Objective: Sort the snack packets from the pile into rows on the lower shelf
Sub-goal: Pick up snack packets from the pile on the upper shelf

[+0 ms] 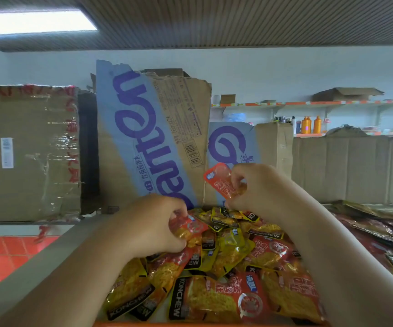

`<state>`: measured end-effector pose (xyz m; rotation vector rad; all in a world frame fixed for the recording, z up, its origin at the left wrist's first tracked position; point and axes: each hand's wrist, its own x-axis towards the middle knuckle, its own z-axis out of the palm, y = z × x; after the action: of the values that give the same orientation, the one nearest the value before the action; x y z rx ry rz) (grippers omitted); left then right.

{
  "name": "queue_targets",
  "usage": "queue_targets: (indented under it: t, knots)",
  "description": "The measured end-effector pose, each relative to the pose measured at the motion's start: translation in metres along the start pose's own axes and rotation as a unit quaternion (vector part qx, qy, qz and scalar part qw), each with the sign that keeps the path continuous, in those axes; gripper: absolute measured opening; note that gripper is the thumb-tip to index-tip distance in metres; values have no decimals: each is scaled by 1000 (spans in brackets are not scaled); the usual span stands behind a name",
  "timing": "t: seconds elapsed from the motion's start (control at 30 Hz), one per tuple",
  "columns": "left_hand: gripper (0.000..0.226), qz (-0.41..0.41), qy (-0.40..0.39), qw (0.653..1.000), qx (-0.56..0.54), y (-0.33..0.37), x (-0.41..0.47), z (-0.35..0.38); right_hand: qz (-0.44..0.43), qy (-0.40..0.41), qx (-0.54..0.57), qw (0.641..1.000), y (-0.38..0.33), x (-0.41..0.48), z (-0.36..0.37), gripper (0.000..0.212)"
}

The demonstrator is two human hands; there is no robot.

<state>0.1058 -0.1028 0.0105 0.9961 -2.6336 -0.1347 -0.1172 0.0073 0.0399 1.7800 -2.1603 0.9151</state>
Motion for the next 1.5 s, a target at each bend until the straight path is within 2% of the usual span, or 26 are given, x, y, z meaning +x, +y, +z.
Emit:
queue_targets:
  t: [0.17,0.27,0.47,0.7,0.87,1.03,1.3,1.5]
  knots:
    - [49,21,152,988,29,4,-4,-14,-40,112,64,991,-2,3,-8,34]
    - [49,46,227,972,41,8,-15,-26,-75,149,72,983,-4,2,-14,33]
    - [47,64,340,937,50,17,-54,-59,-171,178,36,968,-32,-12,-43,28]
    - [43,68,410,909,38,-9,-132,-97,-241,182,72,951,-117,-33,-57,29]
    - [41,29,437,899,30,-61,-202,-119,-269,177,107,941,-204,-46,-22,30]
    - [43,-7,448,893,34,-136,-281,-138,-299,149,201,921,-303,-68,39,28]
    - [44,-91,403,911,12,-260,-397,-148,-313,85,289,901,-450,-88,150,27]
    - [48,-177,366,913,13,-342,-451,-142,-290,33,339,894,-514,-95,228,30]
